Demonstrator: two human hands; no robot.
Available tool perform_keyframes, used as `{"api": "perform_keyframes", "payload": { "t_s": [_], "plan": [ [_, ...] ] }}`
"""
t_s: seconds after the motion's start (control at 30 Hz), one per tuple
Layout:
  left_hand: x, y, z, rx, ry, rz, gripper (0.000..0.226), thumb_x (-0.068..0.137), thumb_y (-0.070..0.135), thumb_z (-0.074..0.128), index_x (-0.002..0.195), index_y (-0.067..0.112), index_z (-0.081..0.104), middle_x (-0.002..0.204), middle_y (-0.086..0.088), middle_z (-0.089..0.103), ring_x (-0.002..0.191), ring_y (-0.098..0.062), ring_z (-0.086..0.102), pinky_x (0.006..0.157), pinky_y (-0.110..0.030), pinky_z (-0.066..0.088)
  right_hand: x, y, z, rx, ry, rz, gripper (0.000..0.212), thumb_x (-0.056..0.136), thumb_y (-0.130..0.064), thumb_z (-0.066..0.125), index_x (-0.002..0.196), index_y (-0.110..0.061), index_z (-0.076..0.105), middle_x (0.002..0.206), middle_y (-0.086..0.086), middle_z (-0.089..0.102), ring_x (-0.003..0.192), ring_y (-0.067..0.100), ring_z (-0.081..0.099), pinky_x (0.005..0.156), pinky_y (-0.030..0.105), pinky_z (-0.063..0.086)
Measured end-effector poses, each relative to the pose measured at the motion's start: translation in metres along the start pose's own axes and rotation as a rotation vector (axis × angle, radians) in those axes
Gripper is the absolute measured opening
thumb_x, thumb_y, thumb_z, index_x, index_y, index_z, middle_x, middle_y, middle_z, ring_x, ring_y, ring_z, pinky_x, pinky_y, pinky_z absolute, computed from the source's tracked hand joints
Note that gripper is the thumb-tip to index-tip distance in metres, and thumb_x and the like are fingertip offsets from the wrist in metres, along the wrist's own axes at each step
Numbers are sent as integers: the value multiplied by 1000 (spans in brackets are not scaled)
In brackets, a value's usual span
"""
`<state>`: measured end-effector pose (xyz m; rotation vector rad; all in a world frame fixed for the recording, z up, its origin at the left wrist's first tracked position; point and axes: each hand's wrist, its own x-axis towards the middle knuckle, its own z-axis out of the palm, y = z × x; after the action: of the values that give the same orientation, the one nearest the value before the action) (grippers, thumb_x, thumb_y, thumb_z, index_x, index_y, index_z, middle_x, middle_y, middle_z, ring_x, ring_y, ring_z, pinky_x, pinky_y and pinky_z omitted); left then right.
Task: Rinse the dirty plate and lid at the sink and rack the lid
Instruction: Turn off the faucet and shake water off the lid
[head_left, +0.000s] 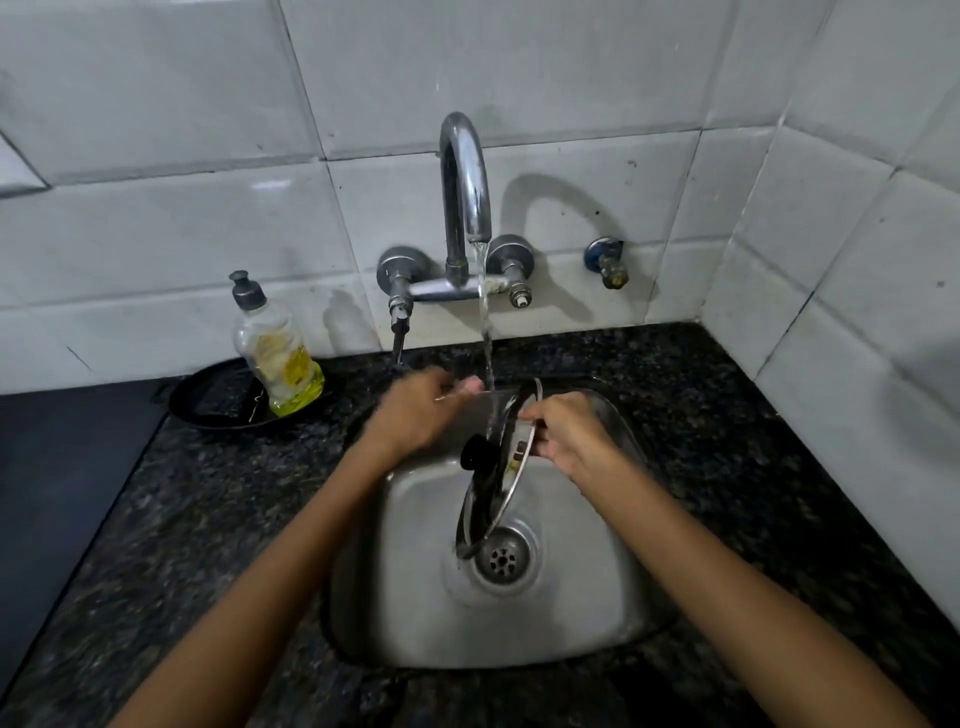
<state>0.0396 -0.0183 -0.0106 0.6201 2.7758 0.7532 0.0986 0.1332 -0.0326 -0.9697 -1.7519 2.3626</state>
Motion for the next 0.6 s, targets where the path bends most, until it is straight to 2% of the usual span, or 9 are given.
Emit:
{"api": "perform_keyframes", "payload": {
  "t_s": [0.07, 0.1, 0.13, 0.2, 0.3, 0.4, 0.47, 0.53, 0.6],
  "plan": [
    [-30, 19, 10, -58, -306, 181, 58, 81, 63, 45, 113, 16, 59, 111, -8, 67, 99, -23, 62, 87, -33, 49, -7, -1, 3, 60, 35, 23, 20, 77, 16, 48, 66, 0, 50, 63, 14, 50, 56, 24, 52, 47, 33, 50],
    [-40, 25, 20, 7, -352, 211, 58, 78, 62, 51, 116, 19, 57, 112, -8, 65, 102, -24, 61, 88, -32, 49, -10, -1, 5, 89, 46, 33, 21, 77, 17, 48, 65, 0, 48, 62, 13, 48, 56, 23, 51, 45, 32, 50],
    [-46, 30, 30, 99, -319, 207, 57, 77, 57, 57, 121, 19, 53, 116, -9, 63, 106, -27, 60, 89, -33, 48, -14, -2, 7, 120, 45, 44, 23, 78, 18, 47, 64, 0, 46, 61, 13, 46, 56, 23, 50, 46, 33, 49],
    [-52, 33, 49, 300, -89, 169, 52, 82, 37, 59, 127, 15, 45, 121, -14, 58, 108, -35, 58, 86, -41, 48, -20, -6, 9, 195, 27, 48, 25, 79, 19, 45, 63, 0, 45, 61, 13, 45, 57, 23, 49, 54, 36, 48],
    [-51, 34, 47, 319, 200, 135, 35, 84, 11, 49, 119, 12, 50, 109, -18, 65, 99, -40, 61, 77, -44, 49, -28, -16, 7, 210, -76, 36, 20, 84, 13, 46, 68, 0, 48, 69, 17, 52, 66, 25, 55, 73, 41, 52],
    [-48, 23, 24, 84, 321, 134, 23, 79, 3, 50, 99, 6, 61, 91, -21, 71, 89, -40, 64, 73, -41, 48, -36, -22, -5, -53, -144, -19, 14, 87, 1, 49, 78, -7, 55, 79, 12, 62, 71, 22, 62, 69, 35, 56],
    [-51, 17, 10, -19, 334, 124, 17, 79, 5, 54, 93, 7, 64, 88, -18, 72, 88, -35, 65, 72, -35, 47, -32, -17, -20, -371, 32, -236, 14, 82, -4, 57, 77, -18, 56, 82, 7, 64, 74, 19, 62, 66, 35, 57],
    [-52, 14, 2, -53, 321, 127, 16, 80, 7, 59, 94, 8, 66, 90, -15, 73, 91, -31, 66, 76, -33, 48, -28, -14, -32, -704, 222, -507, 18, 72, -9, 68, 83, -21, 59, 96, 7, 62, 89, 22, 60, 81, 39, 53],
    [-53, 13, -6, -85, 309, 124, 20, 80, 9, 61, 99, 9, 67, 93, -15, 74, 93, -29, 66, 81, -34, 49, -23, -13, -40, -850, 180, -616, 43, 67, -13, 75, 107, -17, 59, 113, 12, 55, 106, 27, 52, 94, 40, 46]
  ]
}}
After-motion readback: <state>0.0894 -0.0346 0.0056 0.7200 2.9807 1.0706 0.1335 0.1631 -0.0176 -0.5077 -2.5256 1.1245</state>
